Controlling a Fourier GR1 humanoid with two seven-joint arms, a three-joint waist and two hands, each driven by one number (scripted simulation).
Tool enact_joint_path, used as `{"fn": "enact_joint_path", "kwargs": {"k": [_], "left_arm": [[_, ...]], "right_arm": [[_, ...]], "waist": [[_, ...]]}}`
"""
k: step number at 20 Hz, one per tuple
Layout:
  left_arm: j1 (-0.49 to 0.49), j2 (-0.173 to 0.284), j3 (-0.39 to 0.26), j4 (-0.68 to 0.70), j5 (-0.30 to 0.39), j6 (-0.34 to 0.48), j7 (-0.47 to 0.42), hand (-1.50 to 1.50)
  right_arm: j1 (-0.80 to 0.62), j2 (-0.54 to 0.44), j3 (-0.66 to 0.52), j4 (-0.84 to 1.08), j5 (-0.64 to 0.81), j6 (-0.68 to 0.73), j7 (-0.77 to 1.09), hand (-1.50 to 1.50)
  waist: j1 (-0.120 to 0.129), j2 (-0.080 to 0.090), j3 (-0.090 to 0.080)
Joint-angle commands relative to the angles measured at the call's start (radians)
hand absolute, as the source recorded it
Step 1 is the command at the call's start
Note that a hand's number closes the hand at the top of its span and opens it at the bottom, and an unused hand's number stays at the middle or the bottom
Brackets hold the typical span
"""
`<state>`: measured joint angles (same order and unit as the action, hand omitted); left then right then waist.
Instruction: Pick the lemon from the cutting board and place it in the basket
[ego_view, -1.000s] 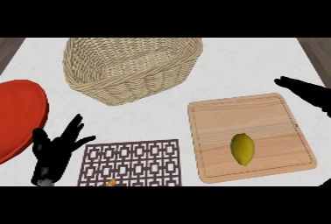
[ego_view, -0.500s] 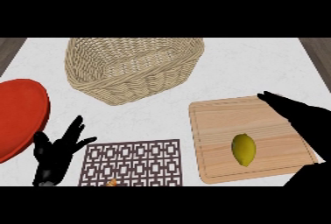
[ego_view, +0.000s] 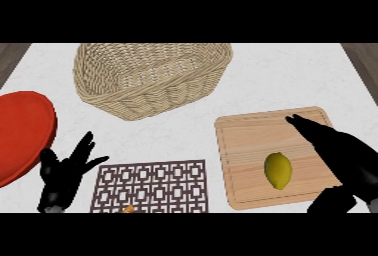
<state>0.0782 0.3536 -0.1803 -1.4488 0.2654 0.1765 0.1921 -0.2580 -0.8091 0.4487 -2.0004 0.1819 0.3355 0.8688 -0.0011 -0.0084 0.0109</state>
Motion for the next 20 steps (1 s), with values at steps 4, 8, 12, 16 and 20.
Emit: {"fn": "enact_joint_path", "kwargs": {"k": [4,8,12,16,20], "left_arm": [[0.017,-0.021,-0.018,0.07,-0.04,0.004,0.046,0.0],[0.058,-0.029,-0.021,0.079,-0.057,-0.017,-0.006,0.0],[0.011,-0.038,-0.002,0.07,-0.051,-0.013,0.042,0.0],[0.011,-0.029,0.012,0.05,-0.043,-0.027,0.078,0.0],[0.059,0.005,0.047,0.083,-0.02,-0.093,0.02,0.0]], "right_arm": [[0.053,0.075,0.023,0.071,0.143,-0.038,-0.063,-1.5],[0.036,0.12,0.015,0.123,0.166,-0.029,-0.101,-1.5],[0.076,0.16,0.032,0.155,0.232,-0.058,-0.161,-1.5],[0.005,0.261,0.077,0.175,0.282,-0.033,-0.06,-1.5],[0.075,0.192,0.055,0.191,0.265,0.021,-0.115,-1.5]], "waist": [[0.002,0.009,-0.01],[0.008,0.01,-0.011],[0.002,0.01,-0.011],[0.007,0.009,-0.011],[0.001,0.009,-0.011]]}}
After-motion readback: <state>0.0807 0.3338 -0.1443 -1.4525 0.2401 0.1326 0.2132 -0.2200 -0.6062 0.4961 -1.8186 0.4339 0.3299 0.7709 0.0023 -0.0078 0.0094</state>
